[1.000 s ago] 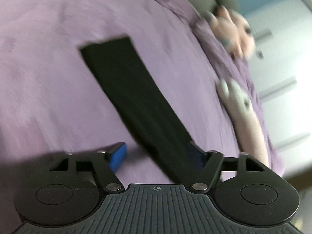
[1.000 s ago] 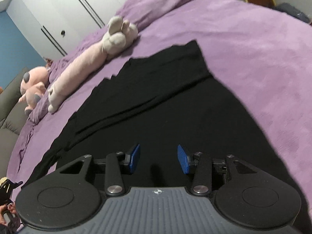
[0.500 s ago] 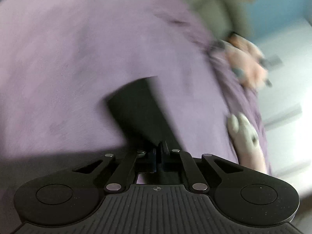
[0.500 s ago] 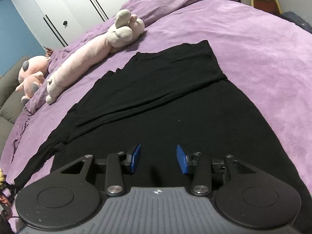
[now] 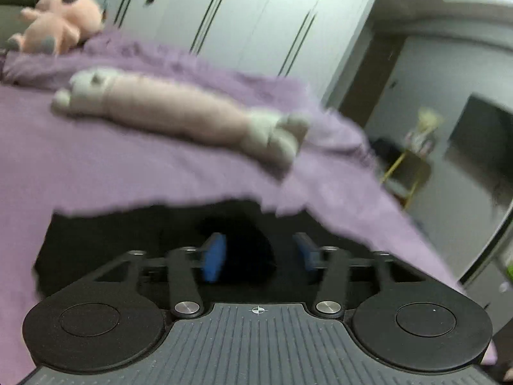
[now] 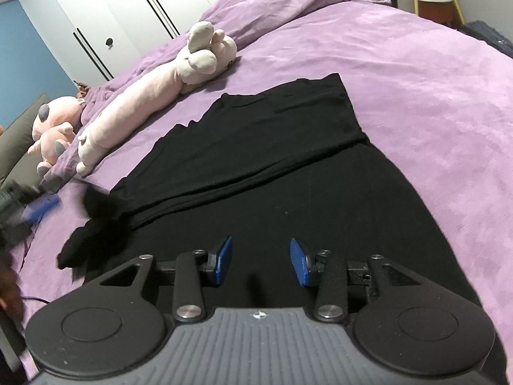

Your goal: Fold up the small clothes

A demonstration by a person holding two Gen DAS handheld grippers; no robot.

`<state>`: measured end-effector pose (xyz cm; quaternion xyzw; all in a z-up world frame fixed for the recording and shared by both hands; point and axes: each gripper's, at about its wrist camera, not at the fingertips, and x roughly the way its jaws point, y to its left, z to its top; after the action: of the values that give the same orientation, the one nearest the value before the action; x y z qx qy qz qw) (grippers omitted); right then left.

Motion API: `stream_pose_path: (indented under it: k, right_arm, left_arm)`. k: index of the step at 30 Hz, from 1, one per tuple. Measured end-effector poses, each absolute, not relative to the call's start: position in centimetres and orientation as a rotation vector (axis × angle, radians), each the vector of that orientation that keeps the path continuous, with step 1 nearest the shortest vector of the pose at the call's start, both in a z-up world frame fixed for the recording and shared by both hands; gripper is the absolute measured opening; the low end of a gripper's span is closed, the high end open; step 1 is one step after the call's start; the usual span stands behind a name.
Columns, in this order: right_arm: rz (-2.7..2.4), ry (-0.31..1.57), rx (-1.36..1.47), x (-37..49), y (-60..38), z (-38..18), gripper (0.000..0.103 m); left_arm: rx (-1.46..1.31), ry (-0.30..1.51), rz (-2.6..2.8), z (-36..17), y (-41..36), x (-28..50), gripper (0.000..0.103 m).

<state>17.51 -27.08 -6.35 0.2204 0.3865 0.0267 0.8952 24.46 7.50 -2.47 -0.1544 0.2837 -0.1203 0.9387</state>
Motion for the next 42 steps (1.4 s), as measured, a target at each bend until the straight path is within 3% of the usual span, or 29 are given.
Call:
stream_pose_path:
  k: [8, 13, 19, 20, 23, 24, 27, 33, 35, 39, 40, 42]
  right_arm:
    - [0.211, 0.836, 0.495, 23.7, -24.9, -6.4, 0.041]
    - [0.349, 0.905, 0.607, 30.0, -20.0, -7.0, 0.049]
    - [0.289, 0.975, 0.649, 35.0, -16.8, -8.8, 0.046]
    - [0.281, 0.984, 0.658, 35.6, -16.5, -9.2, 0.043]
    - [0.299, 1.005, 0.642, 36.5, -15.7, -9.9, 0.018]
    - [0.298, 1.015, 0.613, 36.7, -15.3, -9.9, 0.004]
    - [0.31, 0.919, 0.562, 35.9, -15.5, -8.1, 0.004]
    - [0.216, 0.464, 0.657, 29.8, -24.5, -2.3, 0.004]
    - [0.132, 0.482, 0.659, 28.8, -27.2, -3.7, 0.005]
    - [0.016, 0.703, 0.644, 28.8, -30.6, -8.6, 0.01]
    - [-0.002, 0.737, 0.677, 28.7, -31.5, -9.6, 0.015]
    - [-0.005, 0.735, 0.766, 28.5, -32.9, -10.8, 0.017]
  left_arm:
    - [-0.326, 0.699, 0.056, -6.5, 12.2, 20.6, 0.062]
    - [-0.375, 0.737, 0.183, -7.1, 15.4, 19.6, 0.063]
    - [-0.357, 0.728, 0.202, -7.1, 16.9, 18.3, 0.064]
    - [-0.357, 0.728, 0.201, -7.1, 17.0, 18.2, 0.064]
    - [-0.365, 0.735, 0.195, -7.2, 17.1, 18.4, 0.064]
    - [-0.364, 0.736, 0.19, -7.3, 17.0, 18.5, 0.064]
    - [-0.343, 0.731, 0.177, -7.1, 16.3, 19.1, 0.064]
    - [-0.274, 0.717, 0.136, -6.5, 13.8, 21.2, 0.064]
    - [-0.242, 0.728, 0.109, -6.7, 12.4, 22.2, 0.064]
    - [-0.176, 0.771, 0.069, -7.6, 9.7, 24.2, 0.064]
    - [-0.166, 0.778, 0.07, -7.8, 9.4, 24.4, 0.064]
    - [-0.143, 0.788, 0.074, -8.1, 9.0, 24.9, 0.064]
